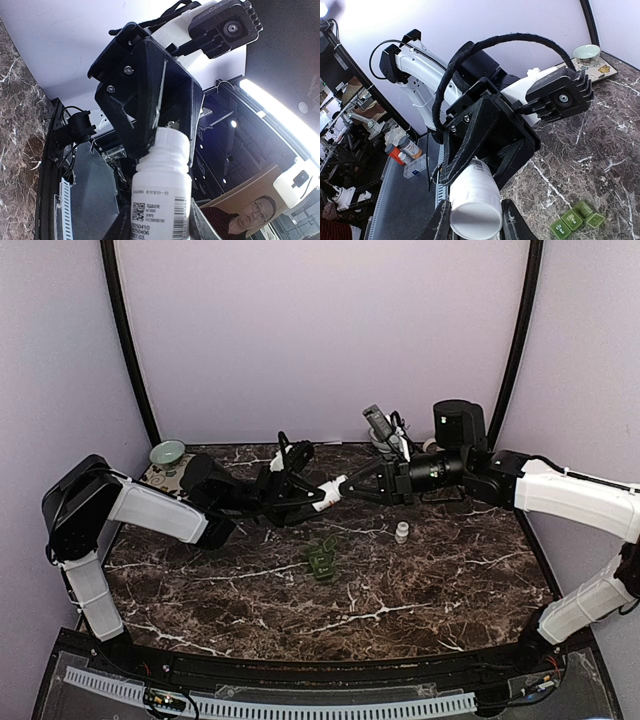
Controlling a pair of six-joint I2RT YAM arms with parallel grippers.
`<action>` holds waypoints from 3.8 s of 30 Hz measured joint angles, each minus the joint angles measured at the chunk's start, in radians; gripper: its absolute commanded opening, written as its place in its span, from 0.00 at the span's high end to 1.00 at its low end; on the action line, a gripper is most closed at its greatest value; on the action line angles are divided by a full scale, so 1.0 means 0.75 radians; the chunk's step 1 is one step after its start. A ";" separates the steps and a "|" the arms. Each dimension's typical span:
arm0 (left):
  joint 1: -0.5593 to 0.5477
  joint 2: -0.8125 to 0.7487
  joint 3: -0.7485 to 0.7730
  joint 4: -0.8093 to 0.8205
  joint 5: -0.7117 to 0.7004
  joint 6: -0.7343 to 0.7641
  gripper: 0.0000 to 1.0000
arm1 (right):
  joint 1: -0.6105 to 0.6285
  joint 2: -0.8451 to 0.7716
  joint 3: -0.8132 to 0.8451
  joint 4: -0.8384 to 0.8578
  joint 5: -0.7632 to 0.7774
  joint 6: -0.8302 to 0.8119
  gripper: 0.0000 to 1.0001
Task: Sort the pills into containers
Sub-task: Unscrew the lid of the pill bottle, then pour the pill into the compartment of the pill container.
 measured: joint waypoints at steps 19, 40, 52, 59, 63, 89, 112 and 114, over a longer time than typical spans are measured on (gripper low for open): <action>0.002 -0.001 0.070 0.041 0.042 -0.008 0.83 | -0.037 0.020 0.066 0.010 -0.149 0.095 0.75; 0.045 -0.003 0.160 0.095 0.032 -0.005 0.84 | -0.121 0.061 0.068 0.052 -0.197 0.187 0.74; 0.048 -0.003 0.149 0.106 0.040 0.001 0.85 | -0.142 0.064 0.055 0.059 -0.196 0.212 0.74; 0.069 -0.003 0.013 0.107 0.058 0.039 0.88 | -0.150 0.064 0.045 0.057 -0.162 0.212 0.75; 0.084 -0.003 -0.055 0.107 0.073 0.071 0.90 | -0.151 0.059 0.038 0.057 -0.136 0.212 0.75; 0.179 0.097 -0.249 0.114 0.112 0.191 1.00 | -0.152 0.043 0.027 0.004 -0.048 0.193 0.75; 0.252 0.362 -0.272 0.116 0.197 0.227 0.99 | -0.165 0.043 0.004 -0.008 -0.036 0.180 0.75; 0.256 0.375 -0.268 0.116 0.201 0.232 1.00 | -0.167 0.043 0.003 -0.008 -0.036 0.180 0.75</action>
